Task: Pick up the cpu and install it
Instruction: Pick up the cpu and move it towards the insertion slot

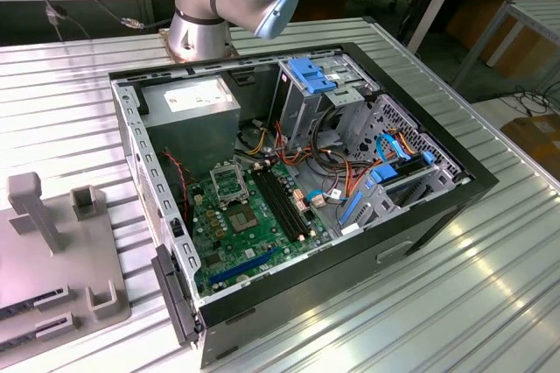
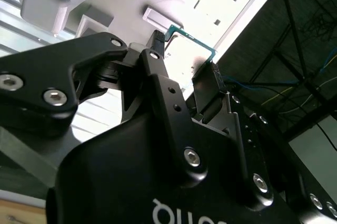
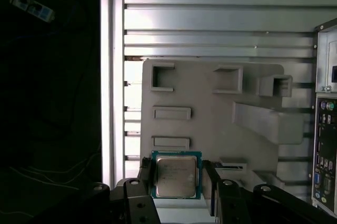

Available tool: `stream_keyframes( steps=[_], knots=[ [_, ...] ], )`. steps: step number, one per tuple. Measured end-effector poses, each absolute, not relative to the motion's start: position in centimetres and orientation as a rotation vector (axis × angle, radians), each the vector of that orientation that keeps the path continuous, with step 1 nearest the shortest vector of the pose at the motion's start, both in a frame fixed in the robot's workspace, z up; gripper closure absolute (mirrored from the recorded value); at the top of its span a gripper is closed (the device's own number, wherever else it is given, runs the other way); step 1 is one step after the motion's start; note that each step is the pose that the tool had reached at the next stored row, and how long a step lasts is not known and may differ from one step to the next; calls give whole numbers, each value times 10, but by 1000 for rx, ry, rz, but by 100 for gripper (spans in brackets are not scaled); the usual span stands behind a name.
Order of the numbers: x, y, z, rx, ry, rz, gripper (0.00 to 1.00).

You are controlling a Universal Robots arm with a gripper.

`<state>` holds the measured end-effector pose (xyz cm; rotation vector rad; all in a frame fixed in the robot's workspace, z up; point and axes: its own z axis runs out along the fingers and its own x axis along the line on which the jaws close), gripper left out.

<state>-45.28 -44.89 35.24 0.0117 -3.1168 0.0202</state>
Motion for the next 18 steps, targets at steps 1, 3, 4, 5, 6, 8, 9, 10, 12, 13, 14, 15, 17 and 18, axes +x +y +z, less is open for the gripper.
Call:
stream_keyframes(
  steps=[1,3,4,5,6,8,9,10,12,13,14,15,17,18],
  knots=[
    [-453,-449,353,12,-3117,20,53],
    [-453,-449,355,12,-3117,20,53],
    [-453,-449,356,12,-3117,20,53],
    [-453,-449,357,12,-3117,20,53],
    [-453,-449,357,12,-3117,20,53],
    [-453,-449,359,12,-3117,20,53],
    [-453,-449,359,12,-3117,20,53],
    [-453,-449,360,12,-3117,20,53],
    [-453,-449,361,12,-3117,20,53],
    [-453,-449,362,12,-3117,20,53],
    [-453,-449,363,12,-3117,20,53],
    [-453,-449,363,12,-3117,20,53],
    [-453,-449,364,12,-3117,20,53],
    [-453,-449,364,12,-3117,20,53]
  ],
)
